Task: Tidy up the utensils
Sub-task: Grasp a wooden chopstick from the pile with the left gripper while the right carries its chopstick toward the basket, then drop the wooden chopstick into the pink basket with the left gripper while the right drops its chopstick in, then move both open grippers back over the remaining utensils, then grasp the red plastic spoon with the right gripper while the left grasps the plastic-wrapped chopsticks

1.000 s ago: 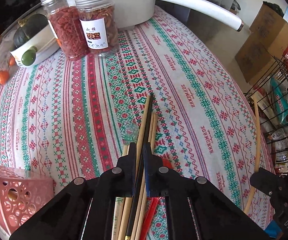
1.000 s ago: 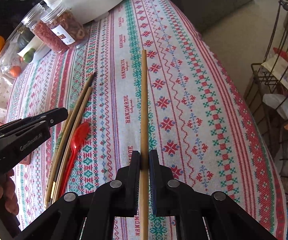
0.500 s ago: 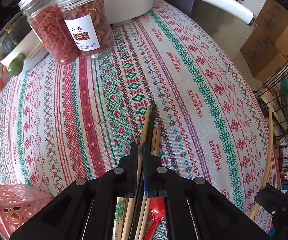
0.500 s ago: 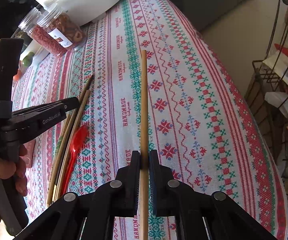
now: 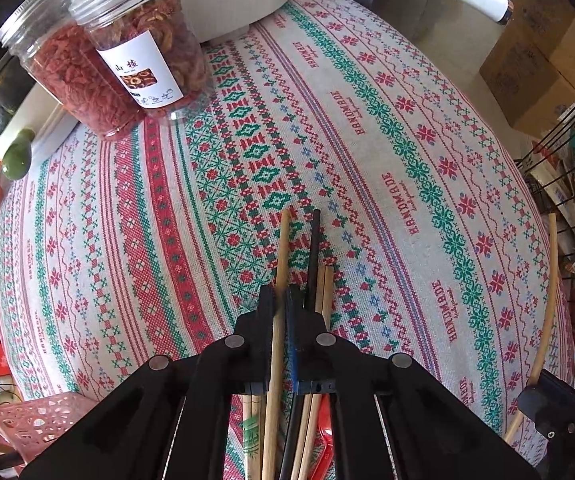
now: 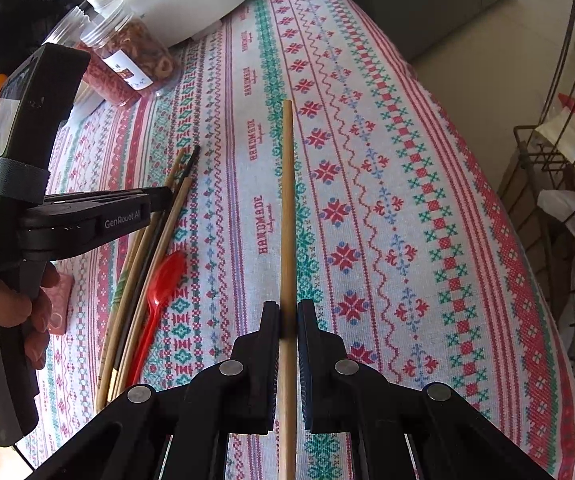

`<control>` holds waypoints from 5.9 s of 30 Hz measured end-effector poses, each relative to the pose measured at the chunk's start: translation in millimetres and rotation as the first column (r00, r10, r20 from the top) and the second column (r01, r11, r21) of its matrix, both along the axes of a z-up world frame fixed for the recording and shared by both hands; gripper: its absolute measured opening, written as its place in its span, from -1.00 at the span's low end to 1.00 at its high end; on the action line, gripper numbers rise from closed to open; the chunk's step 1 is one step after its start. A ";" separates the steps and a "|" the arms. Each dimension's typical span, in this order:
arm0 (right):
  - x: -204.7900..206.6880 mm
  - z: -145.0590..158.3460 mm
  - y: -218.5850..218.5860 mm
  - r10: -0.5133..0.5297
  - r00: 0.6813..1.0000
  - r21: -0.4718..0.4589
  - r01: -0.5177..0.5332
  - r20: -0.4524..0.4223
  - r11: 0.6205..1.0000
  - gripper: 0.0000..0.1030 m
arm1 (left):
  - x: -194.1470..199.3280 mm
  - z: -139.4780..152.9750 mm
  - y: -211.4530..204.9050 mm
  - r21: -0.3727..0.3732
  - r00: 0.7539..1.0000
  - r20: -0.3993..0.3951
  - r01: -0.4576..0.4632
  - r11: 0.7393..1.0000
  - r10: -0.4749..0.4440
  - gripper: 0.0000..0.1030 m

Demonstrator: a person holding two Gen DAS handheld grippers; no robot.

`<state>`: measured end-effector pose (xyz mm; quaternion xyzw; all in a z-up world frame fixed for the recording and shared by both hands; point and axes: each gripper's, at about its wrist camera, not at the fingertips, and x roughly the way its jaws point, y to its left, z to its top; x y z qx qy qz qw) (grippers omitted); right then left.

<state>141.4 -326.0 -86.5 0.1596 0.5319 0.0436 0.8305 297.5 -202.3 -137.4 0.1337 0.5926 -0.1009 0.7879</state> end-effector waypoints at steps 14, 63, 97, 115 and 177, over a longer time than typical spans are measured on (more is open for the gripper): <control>-34.1 41.7 13.3 0.011 0.988 0.035 -0.017 0.157 0.999 -0.87 | -124.4 101.7 50.7 -0.237 0.959 0.280 0.107 0.966 -0.037 -0.89; -44.8 153.5 172.6 0.127 0.762 0.058 -0.211 0.635 0.976 -0.87 | -187.1 192.5 250.3 -0.415 0.569 0.741 -0.027 0.909 0.355 -0.89; -37.0 129.1 187.6 0.173 0.787 0.030 -0.236 0.593 0.971 0.46 | -193.6 107.1 269.9 -0.378 0.897 0.310 -0.186 0.907 0.314 0.68; -46.5 88.4 111.9 0.137 0.894 -0.193 -0.058 0.426 0.979 1.00 | -205.4 92.0 194.7 -0.303 0.938 0.299 -0.079 0.950 0.174 1.00; -15.2 -28.6 61.3 0.076 0.996 -0.246 -0.086 -0.051 0.965 -0.51 | -178.4 49.2 94.3 -0.120 0.987 0.161 0.043 0.992 -0.023 1.00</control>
